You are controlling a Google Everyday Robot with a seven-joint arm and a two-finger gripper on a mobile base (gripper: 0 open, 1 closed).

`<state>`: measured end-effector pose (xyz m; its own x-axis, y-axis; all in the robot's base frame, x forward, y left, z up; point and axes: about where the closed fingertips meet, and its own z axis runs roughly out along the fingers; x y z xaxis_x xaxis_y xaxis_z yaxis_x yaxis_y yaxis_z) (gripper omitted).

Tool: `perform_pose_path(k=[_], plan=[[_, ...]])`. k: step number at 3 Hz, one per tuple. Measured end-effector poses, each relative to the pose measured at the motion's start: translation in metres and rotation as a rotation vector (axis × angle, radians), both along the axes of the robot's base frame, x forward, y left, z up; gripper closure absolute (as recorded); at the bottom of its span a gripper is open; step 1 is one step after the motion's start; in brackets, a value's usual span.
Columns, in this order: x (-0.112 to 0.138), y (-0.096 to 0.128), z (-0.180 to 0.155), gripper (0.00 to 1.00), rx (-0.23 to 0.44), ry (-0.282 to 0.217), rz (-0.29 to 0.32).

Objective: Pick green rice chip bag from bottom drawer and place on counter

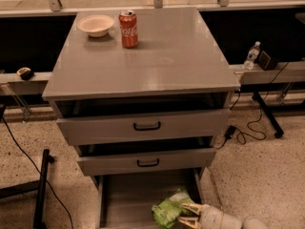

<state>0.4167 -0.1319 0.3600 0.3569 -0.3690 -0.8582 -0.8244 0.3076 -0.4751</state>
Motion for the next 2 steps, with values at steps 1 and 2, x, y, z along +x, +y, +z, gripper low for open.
perform_pose_path(k=[1, 2], plan=[[0.003, -0.004, 0.112, 1.00, -0.103, -0.295, 0.089], [-0.005, 0.009, 0.211, 1.00, -0.175, -0.521, 0.171]])
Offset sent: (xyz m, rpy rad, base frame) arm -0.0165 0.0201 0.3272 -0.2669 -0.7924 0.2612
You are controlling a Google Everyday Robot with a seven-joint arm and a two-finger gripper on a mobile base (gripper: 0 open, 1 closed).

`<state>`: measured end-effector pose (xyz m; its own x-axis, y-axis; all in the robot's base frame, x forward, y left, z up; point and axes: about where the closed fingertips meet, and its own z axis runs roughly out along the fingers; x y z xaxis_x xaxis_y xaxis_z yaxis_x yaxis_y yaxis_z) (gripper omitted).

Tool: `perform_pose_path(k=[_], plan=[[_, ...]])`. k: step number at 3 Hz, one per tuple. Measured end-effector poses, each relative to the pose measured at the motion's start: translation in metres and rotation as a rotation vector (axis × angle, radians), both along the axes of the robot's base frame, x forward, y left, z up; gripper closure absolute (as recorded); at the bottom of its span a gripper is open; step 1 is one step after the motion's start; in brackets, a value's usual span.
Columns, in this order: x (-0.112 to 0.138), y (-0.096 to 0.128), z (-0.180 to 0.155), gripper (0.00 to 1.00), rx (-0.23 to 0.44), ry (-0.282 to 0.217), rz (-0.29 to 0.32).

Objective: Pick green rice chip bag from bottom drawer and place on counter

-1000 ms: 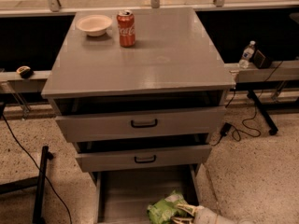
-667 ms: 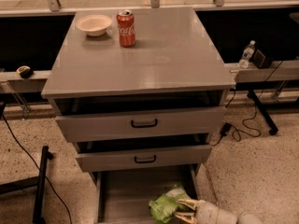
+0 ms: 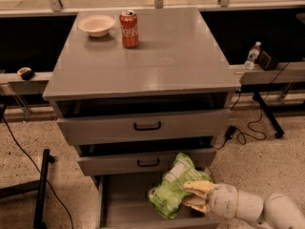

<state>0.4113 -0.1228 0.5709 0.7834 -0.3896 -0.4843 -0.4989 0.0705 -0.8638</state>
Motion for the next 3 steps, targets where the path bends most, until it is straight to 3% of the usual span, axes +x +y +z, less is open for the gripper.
perform_pose_path(k=[1, 2, 3], plan=[[0.007, 0.001, 0.101, 1.00, -0.019, -0.137, 0.057], [0.029, 0.003, 0.189, 1.00, -0.040, -0.171, 0.063], [0.056, -0.017, 0.298, 1.00, -0.016, -0.202, -0.034]])
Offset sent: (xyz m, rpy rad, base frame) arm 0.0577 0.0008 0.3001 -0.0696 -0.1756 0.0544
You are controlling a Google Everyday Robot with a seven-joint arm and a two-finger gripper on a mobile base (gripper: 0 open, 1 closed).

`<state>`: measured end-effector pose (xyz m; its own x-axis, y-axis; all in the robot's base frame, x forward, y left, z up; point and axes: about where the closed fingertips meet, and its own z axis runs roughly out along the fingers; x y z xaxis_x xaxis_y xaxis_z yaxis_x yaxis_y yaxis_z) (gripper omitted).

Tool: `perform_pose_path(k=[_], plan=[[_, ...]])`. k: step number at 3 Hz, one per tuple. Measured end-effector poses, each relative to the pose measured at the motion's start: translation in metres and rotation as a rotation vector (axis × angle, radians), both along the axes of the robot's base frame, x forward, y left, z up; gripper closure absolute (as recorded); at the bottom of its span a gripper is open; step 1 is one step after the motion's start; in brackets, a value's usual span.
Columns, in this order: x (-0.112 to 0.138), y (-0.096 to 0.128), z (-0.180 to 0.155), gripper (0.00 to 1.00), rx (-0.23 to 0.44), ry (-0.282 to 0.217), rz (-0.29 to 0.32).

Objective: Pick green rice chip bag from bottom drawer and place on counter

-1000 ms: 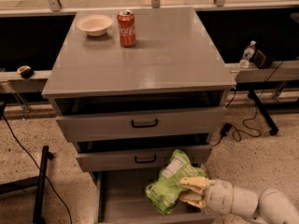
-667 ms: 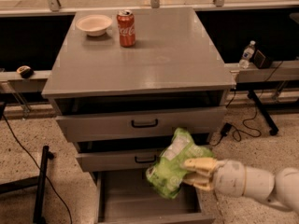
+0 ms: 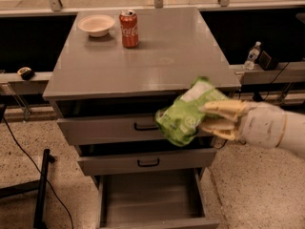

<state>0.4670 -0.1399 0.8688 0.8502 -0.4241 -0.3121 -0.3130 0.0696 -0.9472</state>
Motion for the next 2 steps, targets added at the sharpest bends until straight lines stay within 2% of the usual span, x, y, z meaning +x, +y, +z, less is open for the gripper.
perform_pose_path(k=[1, 2], plan=[[0.000, -0.011, 0.052, 1.00, 0.018, -0.035, -0.026], [0.006, 0.014, 0.070, 1.00, 0.054, -0.044, -0.036]])
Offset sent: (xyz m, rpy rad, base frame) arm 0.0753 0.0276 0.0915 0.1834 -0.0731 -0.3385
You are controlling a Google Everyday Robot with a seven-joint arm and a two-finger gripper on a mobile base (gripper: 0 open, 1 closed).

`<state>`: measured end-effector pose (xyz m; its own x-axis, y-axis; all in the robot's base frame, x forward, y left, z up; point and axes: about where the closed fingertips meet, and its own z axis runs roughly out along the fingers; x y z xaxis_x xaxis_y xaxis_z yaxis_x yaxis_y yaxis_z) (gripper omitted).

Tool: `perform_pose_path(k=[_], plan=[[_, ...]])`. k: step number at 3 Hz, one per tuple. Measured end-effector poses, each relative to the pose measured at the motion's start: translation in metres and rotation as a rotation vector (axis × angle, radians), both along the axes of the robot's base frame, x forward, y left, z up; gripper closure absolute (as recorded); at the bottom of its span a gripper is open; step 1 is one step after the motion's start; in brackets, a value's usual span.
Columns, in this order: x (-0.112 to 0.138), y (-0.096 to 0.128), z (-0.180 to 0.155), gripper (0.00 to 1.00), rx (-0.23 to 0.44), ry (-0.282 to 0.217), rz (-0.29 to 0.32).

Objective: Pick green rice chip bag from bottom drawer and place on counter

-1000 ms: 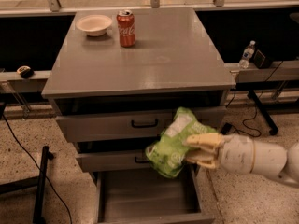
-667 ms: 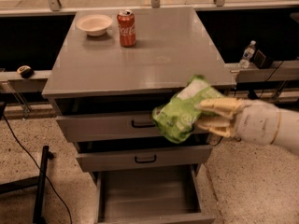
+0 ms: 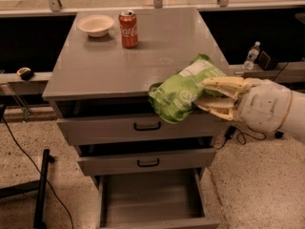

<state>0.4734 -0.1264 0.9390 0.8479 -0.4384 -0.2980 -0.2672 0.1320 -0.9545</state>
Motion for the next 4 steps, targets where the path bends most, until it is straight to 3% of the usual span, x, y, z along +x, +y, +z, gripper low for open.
perform_pose_path(k=[1, 2, 3, 4], plan=[[0.023, 0.063, -0.015, 1.00, 0.026, 0.007, 0.002], [0.077, 0.124, -0.024, 1.00, 0.027, -0.009, -0.063], [0.115, 0.136, -0.012, 1.00, 0.037, -0.047, -0.179], [0.129, 0.127, -0.003, 1.00, 0.066, -0.063, -0.243]])
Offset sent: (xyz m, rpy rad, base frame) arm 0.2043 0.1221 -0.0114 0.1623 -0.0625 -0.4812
